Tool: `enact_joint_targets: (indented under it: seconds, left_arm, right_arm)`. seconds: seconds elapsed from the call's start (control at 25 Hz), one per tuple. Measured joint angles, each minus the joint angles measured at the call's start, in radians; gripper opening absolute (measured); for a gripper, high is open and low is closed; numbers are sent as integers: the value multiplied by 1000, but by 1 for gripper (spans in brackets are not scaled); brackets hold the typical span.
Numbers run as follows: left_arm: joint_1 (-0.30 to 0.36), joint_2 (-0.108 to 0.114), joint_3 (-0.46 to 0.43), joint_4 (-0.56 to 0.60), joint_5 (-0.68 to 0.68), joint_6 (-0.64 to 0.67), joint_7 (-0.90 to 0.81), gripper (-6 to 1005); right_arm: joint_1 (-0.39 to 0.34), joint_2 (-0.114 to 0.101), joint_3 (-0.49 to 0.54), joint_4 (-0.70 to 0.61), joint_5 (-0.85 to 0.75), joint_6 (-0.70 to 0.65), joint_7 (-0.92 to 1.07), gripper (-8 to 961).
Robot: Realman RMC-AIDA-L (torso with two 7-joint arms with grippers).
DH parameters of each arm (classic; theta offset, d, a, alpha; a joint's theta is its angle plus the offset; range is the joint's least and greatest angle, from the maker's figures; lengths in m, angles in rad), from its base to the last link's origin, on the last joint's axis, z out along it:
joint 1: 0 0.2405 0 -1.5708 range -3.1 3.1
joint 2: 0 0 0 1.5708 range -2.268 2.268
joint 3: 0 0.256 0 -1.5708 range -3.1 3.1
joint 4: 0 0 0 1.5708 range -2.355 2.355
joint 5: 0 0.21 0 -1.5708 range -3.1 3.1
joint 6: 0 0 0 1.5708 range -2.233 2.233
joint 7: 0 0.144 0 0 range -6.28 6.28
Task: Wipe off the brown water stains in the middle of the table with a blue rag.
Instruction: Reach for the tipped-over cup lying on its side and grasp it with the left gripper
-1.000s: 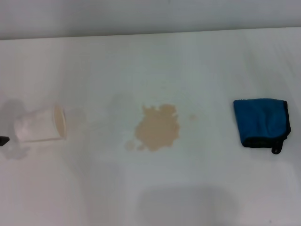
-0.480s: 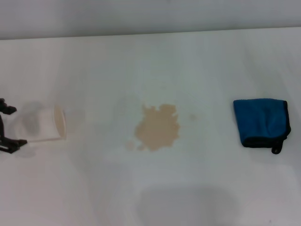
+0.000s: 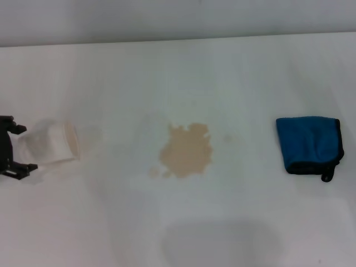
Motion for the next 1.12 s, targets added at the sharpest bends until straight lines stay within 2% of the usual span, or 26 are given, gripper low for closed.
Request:
enact_joint_targets:
  seconds: [0.28,0.44,0.8,1.12]
  left_arm:
    - [1,-1,11,4,23,55,5,874]
    - [1,-2,12,-17,-7,103,31,871]
    - [-52,-1,10,-172,-67,158,85,866]
    - [-62,-1,6,-251,-122,231,130,861]
  right_arm:
    - [0,0,-1,1,-1,2,0,855]
    - [0,0,-1,1,-1,11,0,855]
    - [0,0,-1,1,-2,24,0,854]
    - [-4,0,-1,1,-2,29,0,854]
